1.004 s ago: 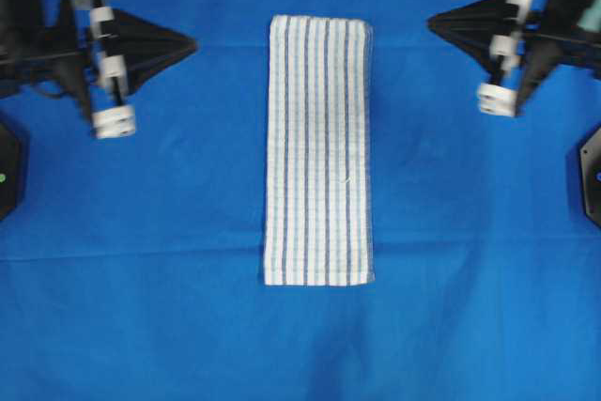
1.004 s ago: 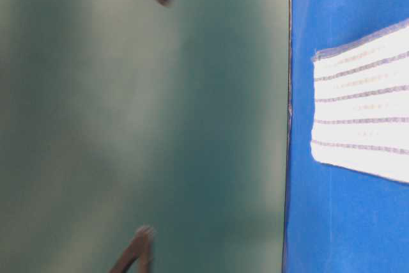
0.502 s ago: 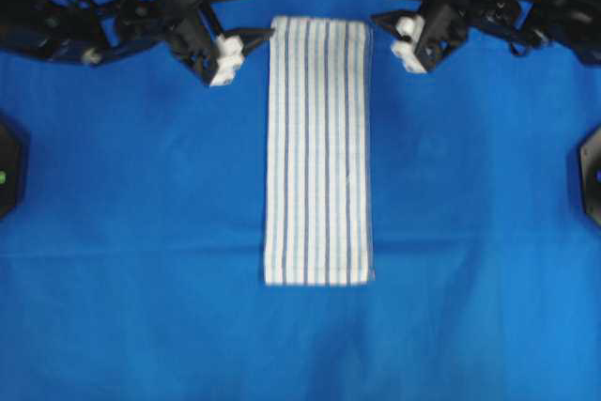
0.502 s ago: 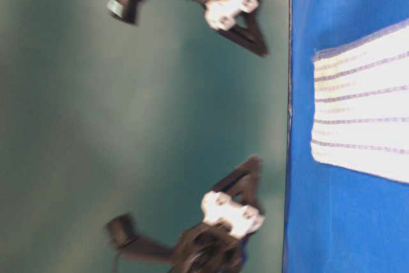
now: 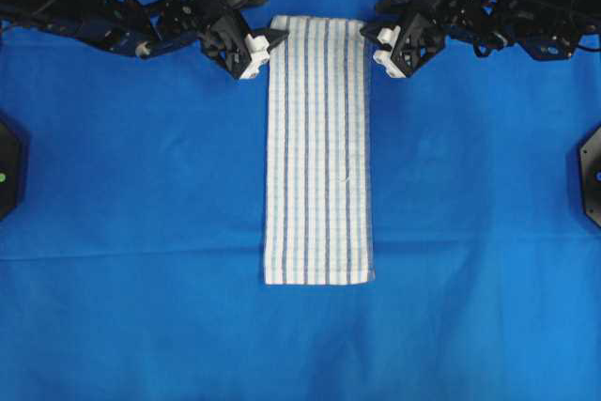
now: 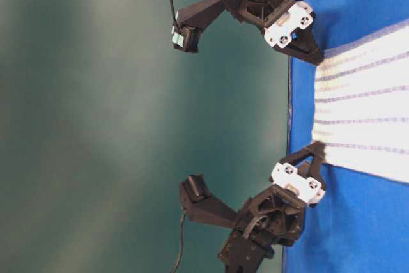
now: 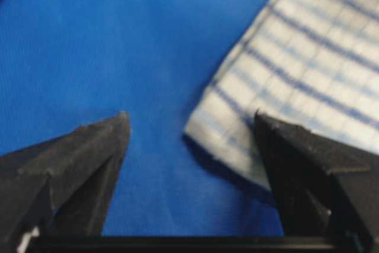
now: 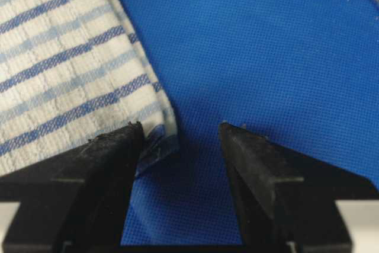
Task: Fold a vertical towel.
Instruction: 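Grasp the towel's top left and right corners with both grippers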
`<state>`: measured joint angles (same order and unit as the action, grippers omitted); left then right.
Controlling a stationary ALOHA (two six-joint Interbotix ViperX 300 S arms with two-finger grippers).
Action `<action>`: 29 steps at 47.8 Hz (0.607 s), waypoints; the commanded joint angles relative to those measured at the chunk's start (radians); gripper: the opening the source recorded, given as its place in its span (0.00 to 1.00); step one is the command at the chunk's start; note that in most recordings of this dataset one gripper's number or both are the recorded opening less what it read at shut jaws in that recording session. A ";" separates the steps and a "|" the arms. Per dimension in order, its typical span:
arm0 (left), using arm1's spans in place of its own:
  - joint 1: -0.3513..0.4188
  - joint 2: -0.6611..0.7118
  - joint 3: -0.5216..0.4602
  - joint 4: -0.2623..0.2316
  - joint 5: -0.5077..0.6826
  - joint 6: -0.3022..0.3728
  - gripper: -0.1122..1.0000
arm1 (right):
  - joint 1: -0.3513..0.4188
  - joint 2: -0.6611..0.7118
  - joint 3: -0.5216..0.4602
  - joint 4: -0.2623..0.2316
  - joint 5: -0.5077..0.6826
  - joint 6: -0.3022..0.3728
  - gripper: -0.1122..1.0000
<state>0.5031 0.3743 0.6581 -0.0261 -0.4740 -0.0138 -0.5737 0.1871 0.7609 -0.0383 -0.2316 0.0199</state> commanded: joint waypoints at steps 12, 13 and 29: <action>-0.006 -0.003 -0.018 0.000 -0.002 0.002 0.69 | -0.003 0.012 -0.034 0.002 0.015 0.002 0.54; -0.008 -0.005 -0.017 -0.002 0.000 0.002 0.66 | -0.003 0.012 -0.034 0.002 0.018 0.002 0.50; -0.025 -0.003 -0.017 -0.002 0.000 0.008 0.17 | 0.009 0.014 -0.037 0.002 0.020 0.003 0.15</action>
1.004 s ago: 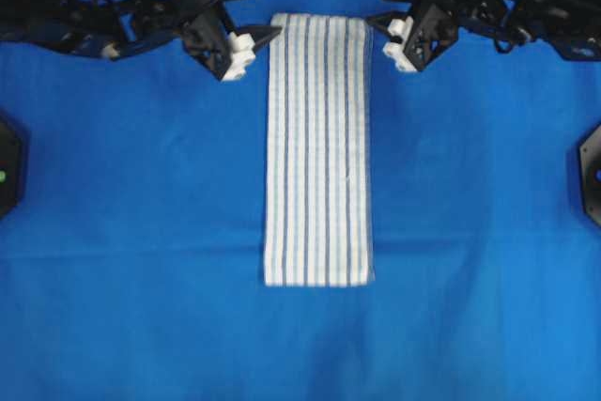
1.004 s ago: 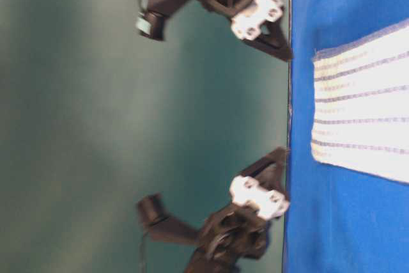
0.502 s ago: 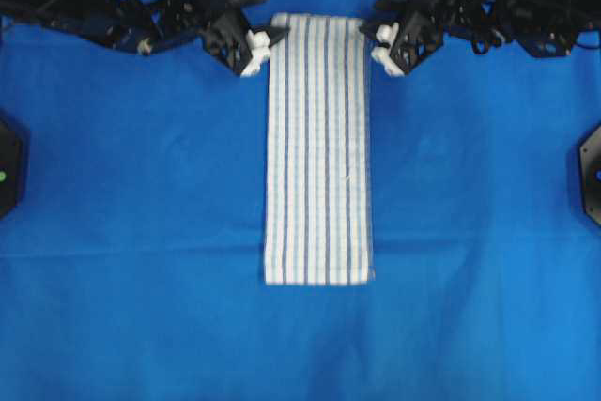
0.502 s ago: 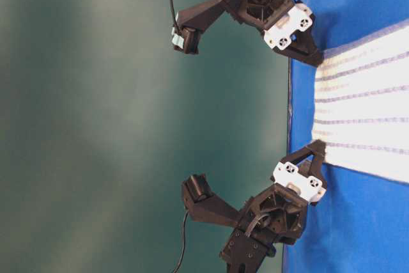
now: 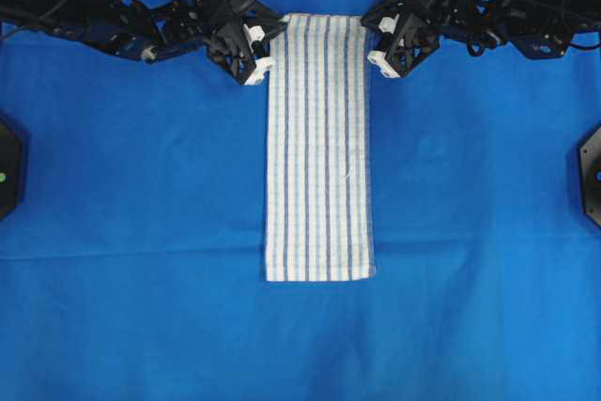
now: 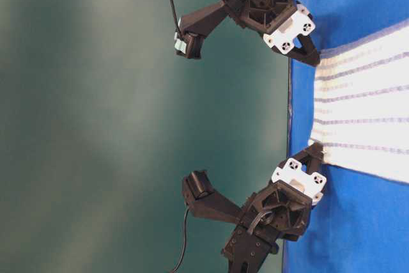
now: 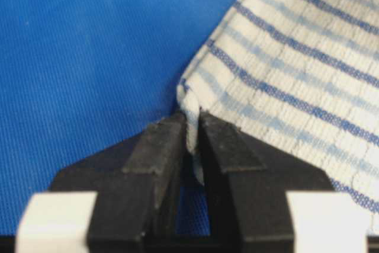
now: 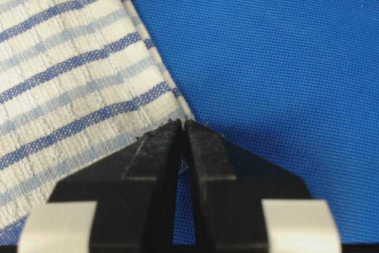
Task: Fold a vertical towel.
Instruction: 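Grasp the towel's top left and right corners with both grippers, then lift the top edge and carry it down toward the bottom edge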
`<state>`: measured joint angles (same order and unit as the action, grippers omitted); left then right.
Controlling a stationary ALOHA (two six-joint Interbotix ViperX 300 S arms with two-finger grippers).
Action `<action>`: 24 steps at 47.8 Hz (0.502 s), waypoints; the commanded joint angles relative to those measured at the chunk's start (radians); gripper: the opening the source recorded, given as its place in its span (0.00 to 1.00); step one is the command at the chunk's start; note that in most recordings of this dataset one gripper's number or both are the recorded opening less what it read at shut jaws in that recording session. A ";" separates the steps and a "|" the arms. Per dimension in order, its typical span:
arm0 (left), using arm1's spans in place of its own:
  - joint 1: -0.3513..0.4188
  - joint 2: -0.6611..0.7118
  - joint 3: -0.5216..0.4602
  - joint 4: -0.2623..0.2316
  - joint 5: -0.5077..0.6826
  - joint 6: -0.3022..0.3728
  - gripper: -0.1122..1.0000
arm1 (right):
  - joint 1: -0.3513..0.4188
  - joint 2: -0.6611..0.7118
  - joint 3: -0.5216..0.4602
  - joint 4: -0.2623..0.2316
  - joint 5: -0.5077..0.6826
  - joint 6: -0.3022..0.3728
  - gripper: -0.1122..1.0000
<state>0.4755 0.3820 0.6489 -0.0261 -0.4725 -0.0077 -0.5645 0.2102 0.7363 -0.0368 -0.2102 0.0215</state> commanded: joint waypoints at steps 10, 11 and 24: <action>0.003 -0.037 0.000 -0.002 0.008 0.003 0.17 | -0.008 -0.032 -0.025 0.000 0.003 0.005 0.15; 0.003 -0.044 0.000 -0.002 0.011 0.003 0.17 | -0.009 -0.038 -0.026 0.000 0.003 0.005 0.15; 0.037 -0.129 -0.021 -0.002 0.025 0.021 0.17 | -0.061 -0.124 -0.032 -0.005 0.009 -0.005 0.15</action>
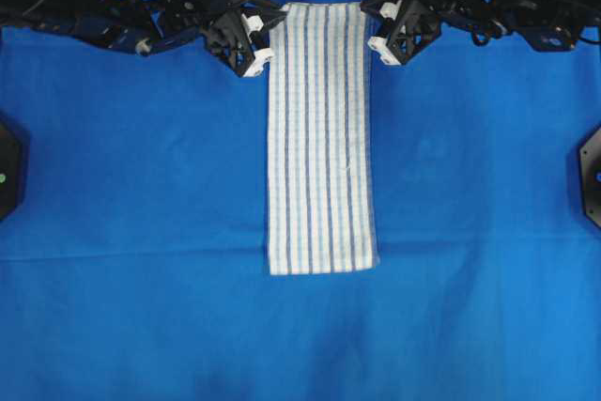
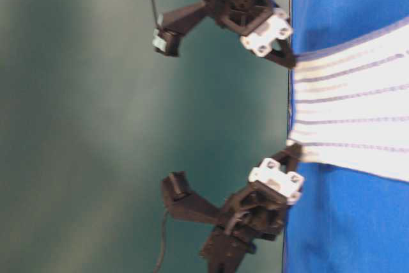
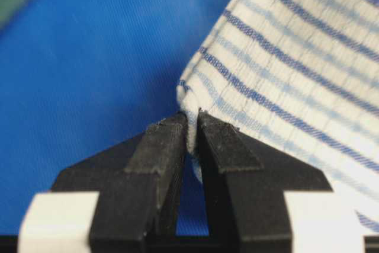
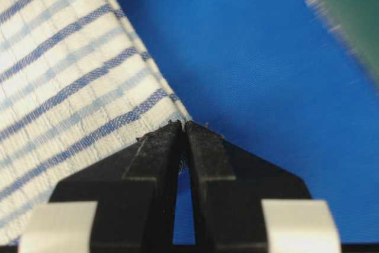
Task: Fold a vertical towel.
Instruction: 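Lift the top edge and carry it down toward the bottom edge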
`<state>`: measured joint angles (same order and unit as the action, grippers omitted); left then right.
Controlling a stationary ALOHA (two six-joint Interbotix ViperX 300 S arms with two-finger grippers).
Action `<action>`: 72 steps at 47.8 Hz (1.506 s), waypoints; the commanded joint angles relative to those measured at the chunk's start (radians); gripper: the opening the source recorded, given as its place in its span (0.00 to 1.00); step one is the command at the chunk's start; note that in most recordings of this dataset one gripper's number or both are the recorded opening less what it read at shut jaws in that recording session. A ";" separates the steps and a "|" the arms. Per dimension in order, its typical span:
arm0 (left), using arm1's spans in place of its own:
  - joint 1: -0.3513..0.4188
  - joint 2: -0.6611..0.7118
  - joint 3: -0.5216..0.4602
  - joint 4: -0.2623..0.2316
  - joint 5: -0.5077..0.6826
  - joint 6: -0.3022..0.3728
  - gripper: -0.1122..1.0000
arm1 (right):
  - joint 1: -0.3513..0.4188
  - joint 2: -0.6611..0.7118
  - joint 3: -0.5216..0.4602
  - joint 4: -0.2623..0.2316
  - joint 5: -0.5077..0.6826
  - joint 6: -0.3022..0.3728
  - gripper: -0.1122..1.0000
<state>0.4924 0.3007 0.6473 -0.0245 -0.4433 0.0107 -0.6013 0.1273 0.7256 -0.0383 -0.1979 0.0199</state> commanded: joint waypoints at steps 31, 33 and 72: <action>0.034 -0.176 -0.031 -0.002 0.069 0.051 0.17 | -0.049 -0.147 -0.044 -0.009 0.046 -0.025 0.15; 0.025 -0.198 -0.025 0.000 0.077 0.071 0.17 | -0.043 -0.169 -0.043 -0.009 0.057 -0.025 0.15; -0.360 -0.331 0.127 -0.002 0.225 0.107 0.17 | 0.383 -0.457 0.198 0.041 0.121 0.003 0.15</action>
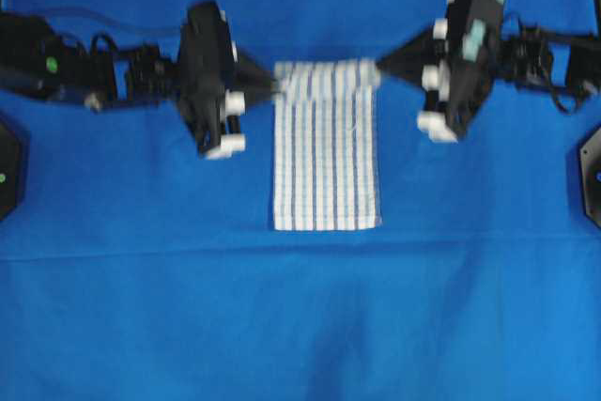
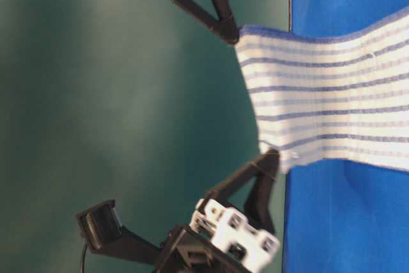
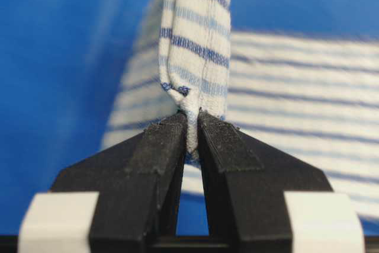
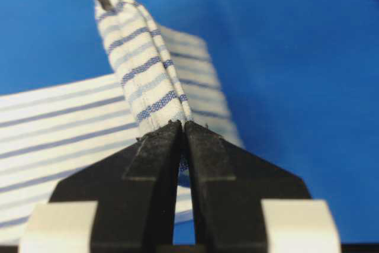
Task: Fold a vertical towel.
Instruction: 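Lift the top edge and carry it down toward the bottom edge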
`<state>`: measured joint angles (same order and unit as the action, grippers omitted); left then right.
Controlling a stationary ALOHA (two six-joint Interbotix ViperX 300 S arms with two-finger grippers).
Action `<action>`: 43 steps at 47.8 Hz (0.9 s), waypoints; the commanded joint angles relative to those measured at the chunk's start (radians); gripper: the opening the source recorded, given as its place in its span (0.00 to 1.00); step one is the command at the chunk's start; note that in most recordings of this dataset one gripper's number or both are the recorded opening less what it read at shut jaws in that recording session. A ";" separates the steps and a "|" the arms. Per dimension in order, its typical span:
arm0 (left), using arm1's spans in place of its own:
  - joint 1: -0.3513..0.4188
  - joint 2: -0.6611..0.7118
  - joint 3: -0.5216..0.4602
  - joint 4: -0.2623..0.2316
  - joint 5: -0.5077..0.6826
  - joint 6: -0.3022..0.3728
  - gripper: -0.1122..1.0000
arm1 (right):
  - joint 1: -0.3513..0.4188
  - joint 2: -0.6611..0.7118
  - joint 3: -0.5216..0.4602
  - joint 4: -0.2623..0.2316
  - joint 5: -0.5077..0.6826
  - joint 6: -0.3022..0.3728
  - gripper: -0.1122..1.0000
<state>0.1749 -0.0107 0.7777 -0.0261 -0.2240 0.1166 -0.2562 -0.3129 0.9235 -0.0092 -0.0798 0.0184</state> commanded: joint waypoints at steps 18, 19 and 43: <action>-0.167 0.092 -0.005 -0.002 -0.012 -0.051 0.17 | 0.201 0.126 0.026 0.077 -0.012 0.061 0.15; -0.173 0.101 -0.005 -0.002 -0.020 -0.061 0.17 | 0.204 0.137 0.026 0.078 -0.017 0.063 0.15; -0.225 0.181 -0.023 -0.002 -0.120 -0.089 0.17 | 0.238 0.216 0.014 0.092 -0.041 0.100 0.15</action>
<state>-0.0414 0.1825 0.7731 -0.0261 -0.3329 0.0276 -0.0230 -0.0874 0.9541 0.0782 -0.1135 0.1150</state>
